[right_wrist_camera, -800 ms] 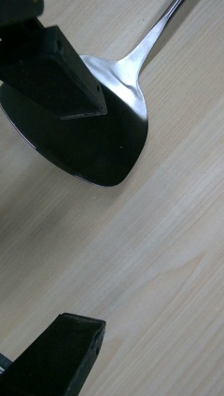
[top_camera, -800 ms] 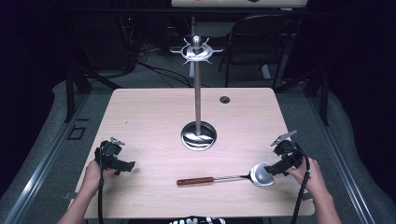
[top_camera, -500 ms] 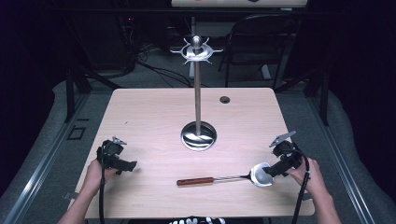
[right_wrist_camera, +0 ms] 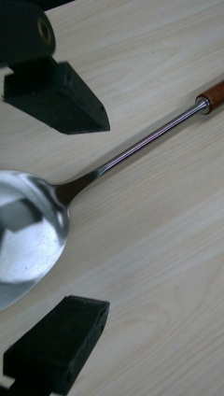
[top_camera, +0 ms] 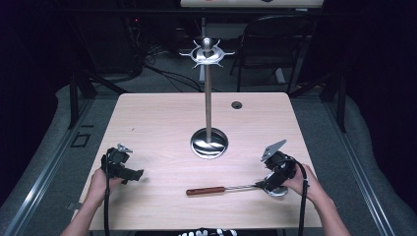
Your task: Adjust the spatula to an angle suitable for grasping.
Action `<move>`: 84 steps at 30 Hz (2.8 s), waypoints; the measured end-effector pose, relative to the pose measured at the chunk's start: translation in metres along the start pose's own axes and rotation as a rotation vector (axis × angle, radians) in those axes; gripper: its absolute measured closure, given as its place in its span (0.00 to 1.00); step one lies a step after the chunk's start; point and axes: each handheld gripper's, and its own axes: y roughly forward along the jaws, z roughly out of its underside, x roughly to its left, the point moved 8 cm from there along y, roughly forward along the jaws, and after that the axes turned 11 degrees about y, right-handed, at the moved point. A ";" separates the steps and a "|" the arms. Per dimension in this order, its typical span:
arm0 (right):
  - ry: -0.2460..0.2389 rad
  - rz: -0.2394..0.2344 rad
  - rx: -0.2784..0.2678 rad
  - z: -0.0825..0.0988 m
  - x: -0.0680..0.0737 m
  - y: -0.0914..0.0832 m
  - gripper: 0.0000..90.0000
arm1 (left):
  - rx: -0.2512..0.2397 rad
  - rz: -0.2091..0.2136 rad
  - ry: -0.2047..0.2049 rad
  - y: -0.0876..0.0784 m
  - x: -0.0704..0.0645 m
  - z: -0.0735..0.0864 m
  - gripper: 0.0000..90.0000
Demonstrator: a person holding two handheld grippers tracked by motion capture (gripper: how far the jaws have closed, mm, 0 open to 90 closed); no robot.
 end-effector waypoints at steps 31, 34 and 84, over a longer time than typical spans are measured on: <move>-0.251 0.057 0.171 -0.004 0.042 0.046 0.84 | 0.017 0.007 0.008 0.000 0.000 0.003 0.00; -0.268 0.065 0.168 -0.004 0.042 0.046 0.85 | 0.017 0.006 0.009 -0.001 0.000 0.003 0.00; -0.081 0.095 0.195 -0.011 0.024 0.038 0.83 | 0.027 0.002 0.015 0.000 0.000 0.003 0.00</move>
